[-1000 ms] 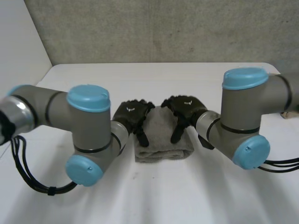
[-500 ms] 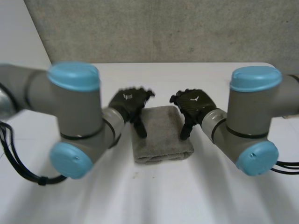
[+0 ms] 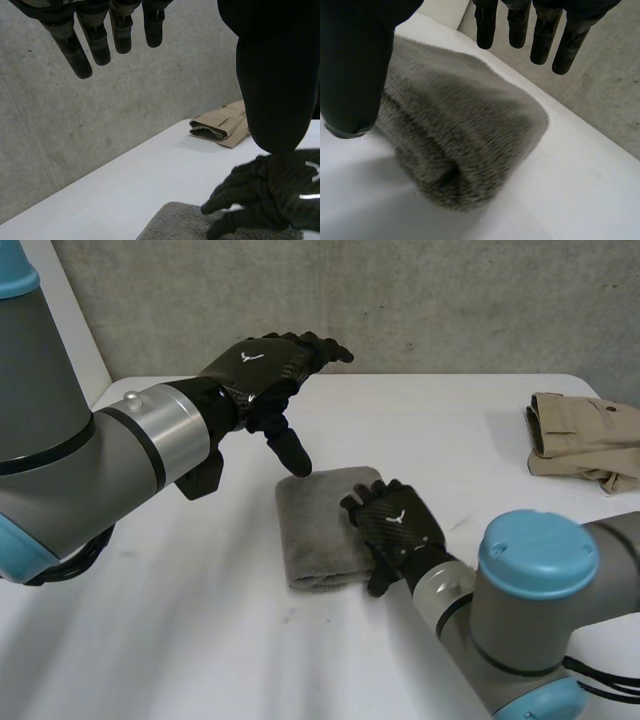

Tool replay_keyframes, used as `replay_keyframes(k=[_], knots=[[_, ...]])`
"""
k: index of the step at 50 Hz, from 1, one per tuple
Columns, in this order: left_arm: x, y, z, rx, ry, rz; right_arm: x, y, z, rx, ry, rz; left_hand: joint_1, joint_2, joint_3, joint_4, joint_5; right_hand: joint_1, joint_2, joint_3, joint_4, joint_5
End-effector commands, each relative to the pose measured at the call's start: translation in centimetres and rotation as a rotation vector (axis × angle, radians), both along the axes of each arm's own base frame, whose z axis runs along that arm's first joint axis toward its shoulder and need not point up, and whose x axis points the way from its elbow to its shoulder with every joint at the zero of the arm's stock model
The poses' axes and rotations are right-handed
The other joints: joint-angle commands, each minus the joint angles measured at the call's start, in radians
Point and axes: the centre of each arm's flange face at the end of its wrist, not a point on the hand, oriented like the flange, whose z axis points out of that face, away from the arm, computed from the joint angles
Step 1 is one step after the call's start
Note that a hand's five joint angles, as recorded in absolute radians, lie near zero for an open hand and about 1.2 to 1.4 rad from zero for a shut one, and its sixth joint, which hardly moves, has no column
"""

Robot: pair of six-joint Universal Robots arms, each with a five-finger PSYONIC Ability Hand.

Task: Fold the laundry.

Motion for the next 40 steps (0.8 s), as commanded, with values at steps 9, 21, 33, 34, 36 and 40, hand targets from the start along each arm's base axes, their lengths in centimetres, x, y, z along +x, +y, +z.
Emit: replay_keyframes(k=[9, 21, 33, 34, 36, 40], knots=[[0.1, 0.2, 0.0, 0.002, 0.003, 0.006, 1.5, -1.3, -3.1, -0.065, 0.040, 0.029, -0.005, -0.023, -0.032, -0.023, -0.046, 0.171, 0.152, 0.164, 0.138, 0.129], [0.0, 0.3, 0.0, 0.026, 0.021, 0.006, 2.4, -2.5, -3.1, -0.121, 0.026, 0.029, -0.005, -0.023, -0.032, -0.023, -0.046, 0.301, 0.281, 0.293, 0.268, 0.259], [0.2, 0.0, 0.0, 0.047, 0.044, 0.014, 3.0, -3.2, -3.8, -0.122, 0.029, 0.033, -0.002, -0.020, -0.029, -0.020, -0.043, 0.377, 0.358, 0.369, 0.344, 0.335], [0.2, 0.0, -0.1, 0.049, 0.043, 0.014, 3.1, -3.3, -3.8, -0.123, 0.028, 0.033, -0.002, -0.020, -0.029, -0.020, -0.043, 0.377, 0.358, 0.370, 0.344, 0.335], [0.2, 0.0, -0.1, 0.049, 0.043, 0.014, 3.1, -3.3, -3.7, -0.125, 0.028, 0.033, -0.002, -0.020, -0.029, -0.020, -0.043, 0.383, 0.364, 0.375, 0.350, 0.341], [0.2, 0.0, -0.1, 0.050, 0.042, 0.014, 3.0, -3.2, -3.6, -0.125, 0.034, 0.034, -0.002, -0.020, -0.029, -0.020, -0.043, 0.357, 0.337, 0.349, 0.324, 0.315]])
